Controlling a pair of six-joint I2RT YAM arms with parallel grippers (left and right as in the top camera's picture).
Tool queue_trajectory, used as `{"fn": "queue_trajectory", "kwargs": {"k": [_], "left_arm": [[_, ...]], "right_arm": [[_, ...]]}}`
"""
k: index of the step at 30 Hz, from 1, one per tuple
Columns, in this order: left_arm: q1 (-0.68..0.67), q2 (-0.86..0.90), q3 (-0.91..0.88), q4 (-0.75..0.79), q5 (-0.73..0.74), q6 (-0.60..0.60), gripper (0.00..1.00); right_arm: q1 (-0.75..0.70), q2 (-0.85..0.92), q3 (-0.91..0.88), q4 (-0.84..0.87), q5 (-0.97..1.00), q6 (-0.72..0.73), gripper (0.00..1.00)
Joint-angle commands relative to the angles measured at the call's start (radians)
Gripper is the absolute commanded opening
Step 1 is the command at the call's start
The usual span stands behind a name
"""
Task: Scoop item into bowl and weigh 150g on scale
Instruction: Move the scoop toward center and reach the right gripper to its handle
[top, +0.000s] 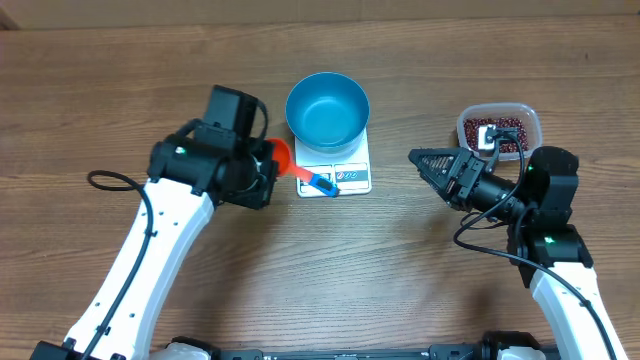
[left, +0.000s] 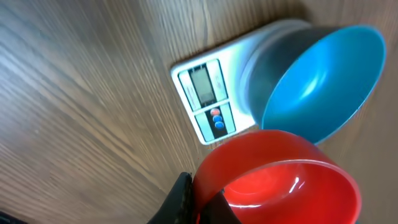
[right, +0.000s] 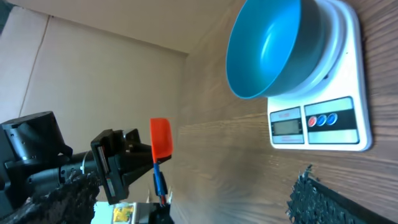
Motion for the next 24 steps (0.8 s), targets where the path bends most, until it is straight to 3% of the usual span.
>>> {"fn": "queue_trajectory", "kwargs": {"k": [1,12,20,24], "left_arm": [[-0.049,0.013,-0.002,0.014,0.007,-0.129,0.04],[-0.161,0.097,-0.002,0.163,0.066,-0.189,0.04],[-0.195,0.097,-0.002,0.173,0.077,-0.267,0.04],[-0.227,0.097,-0.002,0.220,0.079,-0.277,0.04]], "right_arm": [[0.027,-0.002,0.025,0.015,-0.017,0.021,1.00],[0.143,-0.002,0.025,0.052,0.046,0.022,1.00],[0.151,-0.002,0.024,0.051,0.081,0.022,0.99],[0.176,-0.002,0.024,0.051,0.104,0.022,0.93]]}}
